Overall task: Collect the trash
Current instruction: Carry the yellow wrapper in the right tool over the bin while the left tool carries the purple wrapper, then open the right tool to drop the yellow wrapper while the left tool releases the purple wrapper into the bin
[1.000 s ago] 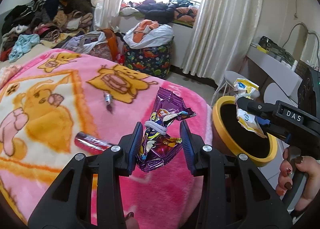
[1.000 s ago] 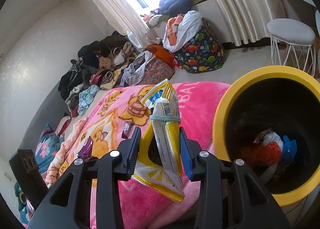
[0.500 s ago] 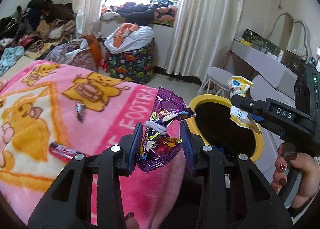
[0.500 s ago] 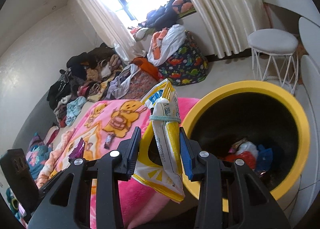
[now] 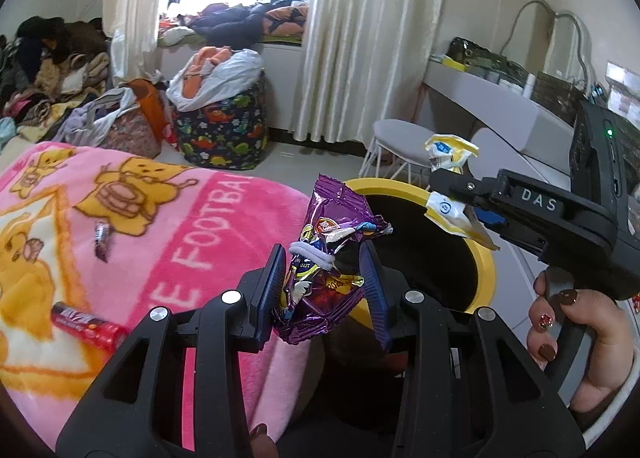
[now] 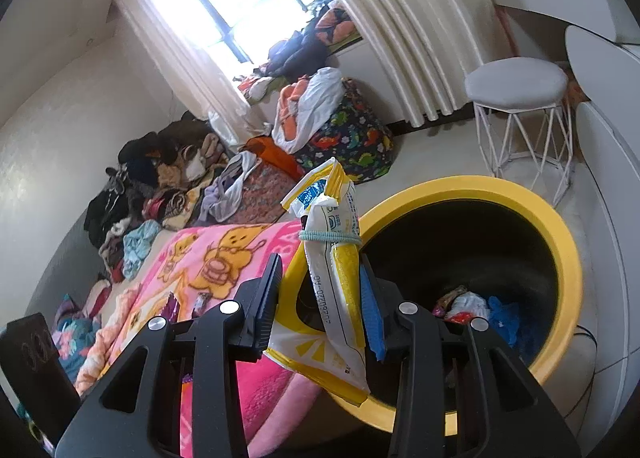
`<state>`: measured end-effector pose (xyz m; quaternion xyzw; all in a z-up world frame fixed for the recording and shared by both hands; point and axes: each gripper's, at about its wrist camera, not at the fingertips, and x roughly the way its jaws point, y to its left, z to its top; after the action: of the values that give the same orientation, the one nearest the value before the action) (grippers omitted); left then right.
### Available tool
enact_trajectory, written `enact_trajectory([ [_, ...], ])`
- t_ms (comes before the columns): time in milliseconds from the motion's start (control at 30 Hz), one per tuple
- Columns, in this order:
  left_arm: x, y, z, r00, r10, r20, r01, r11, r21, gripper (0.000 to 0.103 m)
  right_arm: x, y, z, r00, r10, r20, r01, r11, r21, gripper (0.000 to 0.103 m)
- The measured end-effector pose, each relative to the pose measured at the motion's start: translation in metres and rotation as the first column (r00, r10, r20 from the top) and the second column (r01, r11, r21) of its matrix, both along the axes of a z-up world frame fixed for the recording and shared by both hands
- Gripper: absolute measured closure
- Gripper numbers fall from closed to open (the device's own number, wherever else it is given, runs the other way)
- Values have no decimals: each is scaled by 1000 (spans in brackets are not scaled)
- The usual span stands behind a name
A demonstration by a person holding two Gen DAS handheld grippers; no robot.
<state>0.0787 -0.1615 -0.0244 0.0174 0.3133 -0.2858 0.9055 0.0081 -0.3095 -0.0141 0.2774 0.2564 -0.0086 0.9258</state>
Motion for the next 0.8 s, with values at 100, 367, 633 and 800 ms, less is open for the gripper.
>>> enact_trajectory([
  [100, -1, -10, -2, 1000, -24, -1, 24, 1000, 6, 72, -3, -11, -3, 1000, -28, -5, 28, 999, 18, 67],
  [367, -5, -39, -7, 997, -83, 0, 83, 996, 29, 72, -12, -37, -14, 996, -92, -19, 92, 994, 50, 67],
  [633, -3, -63, -16, 992, -125, -18, 126, 991, 44, 72, -19, -57, -28, 987, -154, -47, 156, 986, 57, 67],
  [800, 2, -77, -23, 988, -149, -31, 150, 987, 56, 72, -22, -69, -39, 980, -185, -74, 190, 979, 74, 67],
])
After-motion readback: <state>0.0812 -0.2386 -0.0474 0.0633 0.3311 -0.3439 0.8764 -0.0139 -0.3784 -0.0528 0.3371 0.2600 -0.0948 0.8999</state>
